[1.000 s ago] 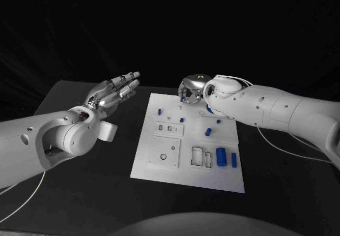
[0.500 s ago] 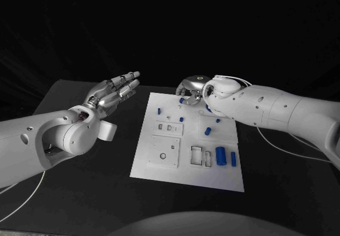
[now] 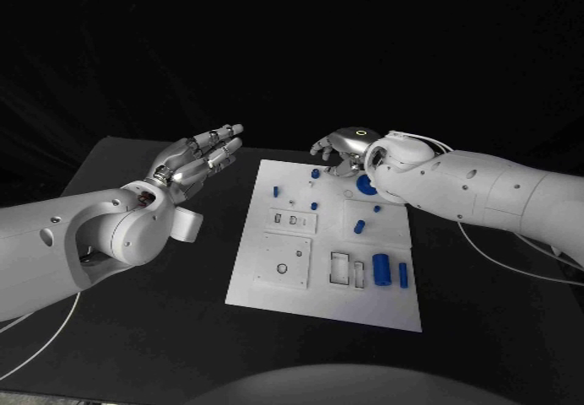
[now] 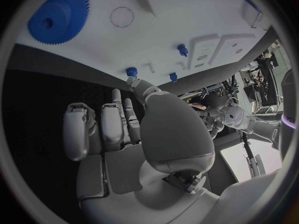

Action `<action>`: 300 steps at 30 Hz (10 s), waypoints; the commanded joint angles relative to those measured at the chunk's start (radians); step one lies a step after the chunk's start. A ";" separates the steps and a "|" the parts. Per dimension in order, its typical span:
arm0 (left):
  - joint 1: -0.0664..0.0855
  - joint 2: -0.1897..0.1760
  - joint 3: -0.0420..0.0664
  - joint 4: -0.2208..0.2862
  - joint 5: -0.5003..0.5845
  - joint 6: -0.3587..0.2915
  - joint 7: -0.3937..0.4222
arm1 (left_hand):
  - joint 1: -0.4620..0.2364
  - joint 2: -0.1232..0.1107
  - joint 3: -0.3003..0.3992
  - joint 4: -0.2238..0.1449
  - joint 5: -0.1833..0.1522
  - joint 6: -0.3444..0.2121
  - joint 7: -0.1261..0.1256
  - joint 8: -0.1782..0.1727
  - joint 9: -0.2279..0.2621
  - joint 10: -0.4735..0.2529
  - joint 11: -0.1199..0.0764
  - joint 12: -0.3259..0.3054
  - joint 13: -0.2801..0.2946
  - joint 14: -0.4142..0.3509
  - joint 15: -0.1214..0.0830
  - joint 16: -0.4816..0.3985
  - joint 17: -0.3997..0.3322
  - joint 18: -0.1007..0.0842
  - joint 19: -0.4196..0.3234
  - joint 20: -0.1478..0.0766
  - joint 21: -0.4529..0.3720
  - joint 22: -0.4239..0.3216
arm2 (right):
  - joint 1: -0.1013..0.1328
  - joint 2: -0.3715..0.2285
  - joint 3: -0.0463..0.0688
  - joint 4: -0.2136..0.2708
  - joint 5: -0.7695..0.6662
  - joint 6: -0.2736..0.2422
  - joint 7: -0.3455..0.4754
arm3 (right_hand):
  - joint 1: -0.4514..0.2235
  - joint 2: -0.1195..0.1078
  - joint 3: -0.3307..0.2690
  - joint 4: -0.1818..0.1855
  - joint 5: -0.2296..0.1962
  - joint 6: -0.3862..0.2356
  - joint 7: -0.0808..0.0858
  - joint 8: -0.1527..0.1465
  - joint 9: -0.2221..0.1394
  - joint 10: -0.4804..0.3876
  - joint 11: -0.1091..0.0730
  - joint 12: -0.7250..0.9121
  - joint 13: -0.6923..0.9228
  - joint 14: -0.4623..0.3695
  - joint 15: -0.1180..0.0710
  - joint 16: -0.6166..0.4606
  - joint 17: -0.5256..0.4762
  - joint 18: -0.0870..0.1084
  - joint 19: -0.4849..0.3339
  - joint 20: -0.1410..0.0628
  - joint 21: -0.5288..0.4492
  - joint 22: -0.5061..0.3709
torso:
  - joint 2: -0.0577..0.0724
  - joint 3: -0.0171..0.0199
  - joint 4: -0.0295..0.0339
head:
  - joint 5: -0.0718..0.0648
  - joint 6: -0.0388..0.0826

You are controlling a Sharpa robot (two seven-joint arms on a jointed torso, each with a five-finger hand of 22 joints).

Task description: Assemble the parts on the task board

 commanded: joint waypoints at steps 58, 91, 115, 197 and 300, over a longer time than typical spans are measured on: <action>-0.040 0.032 0.000 -0.035 -0.015 0.066 -0.010 | 0.032 0.011 0.024 0.003 0.041 0.015 0.002 0.012 0.002 0.000 0.009 0.012 0.001 0.009 0.032 0.022 0.004 0.016 0.004 0.011 0.001 -0.018 | -0.044 -0.255 -0.014 0.184 -0.037 0.072 -0.151 | -0.162 0.033 -0.110 0.087 0.071 -0.047 0.105 0.040 0.249 0.704 -0.041 1.284 1.209 0.213 -0.005 0.168 0.542 -0.046 0.177 -0.009 0.152 0.263 | -0.016 0.0154 -0.0172 | 0.011 -0.001; -0.043 0.028 0.000 -0.039 -0.020 0.077 -0.025 | 0.040 0.012 0.028 0.000 0.049 0.016 0.006 0.013 0.002 0.001 0.013 0.015 0.002 0.010 0.035 0.025 0.004 0.016 0.004 0.012 0.001 -0.018 | -0.053 -0.201 -0.013 0.124 -0.031 0.085 -0.122 | -0.125 0.034 -0.074 0.053 0.016 0.070 0.082 0.065 0.231 0.704 -0.058 1.284 1.209 0.213 -0.020 0.168 0.542 -0.046 0.177 -0.019 0.152 0.263 | -0.017 0.0151 -0.0172 | 0.011 -0.013; -0.045 0.023 0.000 -0.040 -0.020 0.083 -0.036 | 0.046 0.013 0.032 -0.002 0.055 0.018 0.008 0.014 0.002 0.002 0.016 0.017 0.002 0.011 0.035 0.026 0.004 0.016 0.005 0.013 0.002 -0.017 | -0.038 -0.205 -0.013 0.166 -0.023 0.019 -0.090 | -0.078 0.046 -0.088 0.004 0.046 0.211 0.058 0.186 0.326 0.704 -0.070 1.284 1.209 0.213 -0.036 0.168 0.542 -0.046 0.177 -0.037 0.152 0.263 | -0.017 0.0146 -0.0169 | 0.019 -0.019; -0.045 0.032 0.000 -0.047 -0.020 0.087 -0.042 | 0.053 0.012 0.036 -0.003 0.059 0.021 0.014 0.016 0.003 0.003 0.023 0.020 0.002 0.012 0.036 0.030 0.005 0.016 0.008 0.015 0.005 -0.016 | -0.021 -0.008 -0.008 0.109 0.039 0.065 -0.037 | -0.092 0.037 -0.039 0.031 -0.074 -0.003 0.073 -0.024 0.034 0.704 -0.070 1.284 1.209 0.213 -0.028 0.168 0.542 -0.026 0.119 -0.029 0.092 0.237 | -0.017 0.0144 -0.0199 | 0.022 -0.026; -0.123 0.052 0.000 -0.095 -0.070 0.131 -0.018 | 0.070 0.011 0.048 -0.010 0.067 0.011 0.020 0.013 0.001 0.003 0.030 0.022 0.003 0.013 0.041 0.032 0.005 0.016 0.012 0.017 0.009 -0.014 | -0.217 -0.287 -0.013 -0.006 0.613 -0.022 0.357 | 0.049 0.033 -0.146 0.203 0.008 -0.148 0.059 0.181 0.386 0.704 -0.083 1.284 1.209 0.213 -0.041 0.168 0.542 -0.037 0.150 -0.042 0.125 0.252 | -0.057 0.0329 -0.0435 | 0.017 -0.012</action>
